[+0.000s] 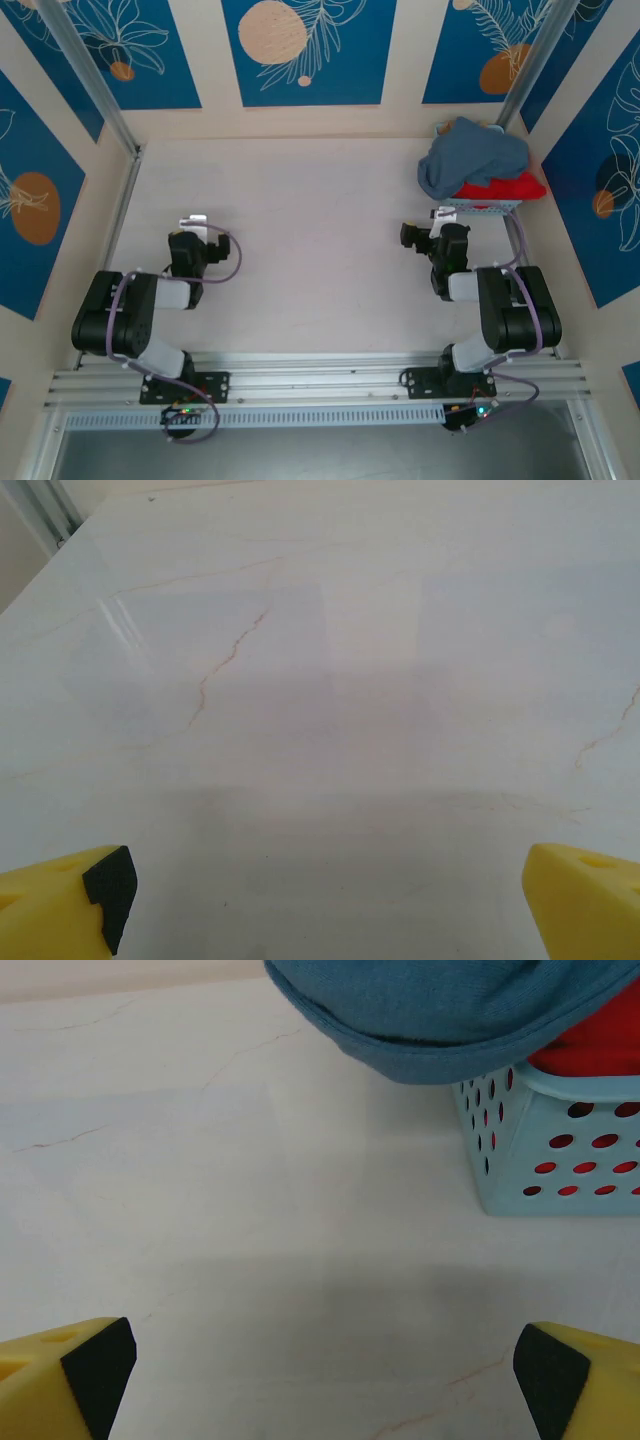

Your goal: Fold and stack the t-shirts

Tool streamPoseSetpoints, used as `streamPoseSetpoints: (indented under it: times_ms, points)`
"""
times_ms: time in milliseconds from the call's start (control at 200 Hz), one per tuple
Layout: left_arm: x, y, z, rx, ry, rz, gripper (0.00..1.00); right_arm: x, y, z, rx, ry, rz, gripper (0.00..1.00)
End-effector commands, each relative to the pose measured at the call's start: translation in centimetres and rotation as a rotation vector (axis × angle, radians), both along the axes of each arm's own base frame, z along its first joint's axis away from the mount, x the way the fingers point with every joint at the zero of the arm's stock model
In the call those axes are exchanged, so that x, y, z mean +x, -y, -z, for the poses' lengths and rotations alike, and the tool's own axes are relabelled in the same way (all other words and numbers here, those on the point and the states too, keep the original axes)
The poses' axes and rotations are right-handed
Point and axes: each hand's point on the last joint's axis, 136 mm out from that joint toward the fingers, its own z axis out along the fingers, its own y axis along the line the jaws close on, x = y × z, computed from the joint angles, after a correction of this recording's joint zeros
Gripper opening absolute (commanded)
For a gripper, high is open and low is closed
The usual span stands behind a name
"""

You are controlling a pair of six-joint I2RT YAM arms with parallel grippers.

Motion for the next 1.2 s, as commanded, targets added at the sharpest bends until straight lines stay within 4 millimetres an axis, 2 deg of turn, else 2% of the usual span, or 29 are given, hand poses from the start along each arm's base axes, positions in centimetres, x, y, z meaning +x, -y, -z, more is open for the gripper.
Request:
streamPoseSetpoints:
  times_ms: [0, 925, 1000, 1110, 1195]
  points:
    - [1.0, 0.1, -1.5, 0.012, 0.056, 0.002, 1.00, 1.0, -0.1, -1.4, 0.006, 0.057, 0.009, 1.00]
    - [1.0, 0.1, -1.6, 0.011, 0.061, 0.001, 1.00, 0.9, 0.0, -1.5, 0.010, 0.062, 0.007, 1.00]
    - [0.9, -0.1, -2.4, 0.021, 0.044, -0.018, 1.00, 0.6, -0.2, -2.6, -0.006, 0.083, 0.013, 0.99]
    - [0.4, -1.0, -6.4, 0.031, 0.018, -0.111, 1.00, -0.3, -0.7, -6.0, -0.089, 0.128, 0.050, 0.99]
    - [-0.5, -1.2, -10.5, -0.001, 0.081, -0.173, 1.00, -1.4, -0.8, -12.5, -0.066, 0.243, 0.098, 0.99]
